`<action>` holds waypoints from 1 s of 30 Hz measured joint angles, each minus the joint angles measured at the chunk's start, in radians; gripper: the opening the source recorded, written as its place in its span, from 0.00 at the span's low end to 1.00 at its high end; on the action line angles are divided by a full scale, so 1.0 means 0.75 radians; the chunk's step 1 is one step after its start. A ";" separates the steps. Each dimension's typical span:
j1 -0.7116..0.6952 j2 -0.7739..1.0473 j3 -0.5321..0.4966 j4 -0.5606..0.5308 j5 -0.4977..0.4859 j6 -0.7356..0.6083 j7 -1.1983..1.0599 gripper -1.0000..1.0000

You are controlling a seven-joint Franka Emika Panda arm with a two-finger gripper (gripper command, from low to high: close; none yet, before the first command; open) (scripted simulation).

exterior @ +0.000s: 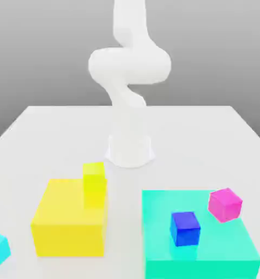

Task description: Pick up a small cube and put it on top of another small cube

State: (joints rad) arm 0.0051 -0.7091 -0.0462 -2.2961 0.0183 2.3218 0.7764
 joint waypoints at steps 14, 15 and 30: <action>-0.024 0.683 -0.311 0.030 0.215 0.162 -0.235 0.50; -0.031 0.732 -0.328 0.032 0.234 0.173 -0.254 0.50; -0.257 1.433 -0.459 0.058 0.372 0.359 -0.441 0.50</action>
State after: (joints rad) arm -0.1878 0.3660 -0.3902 -2.2523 0.2971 2.5912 0.4459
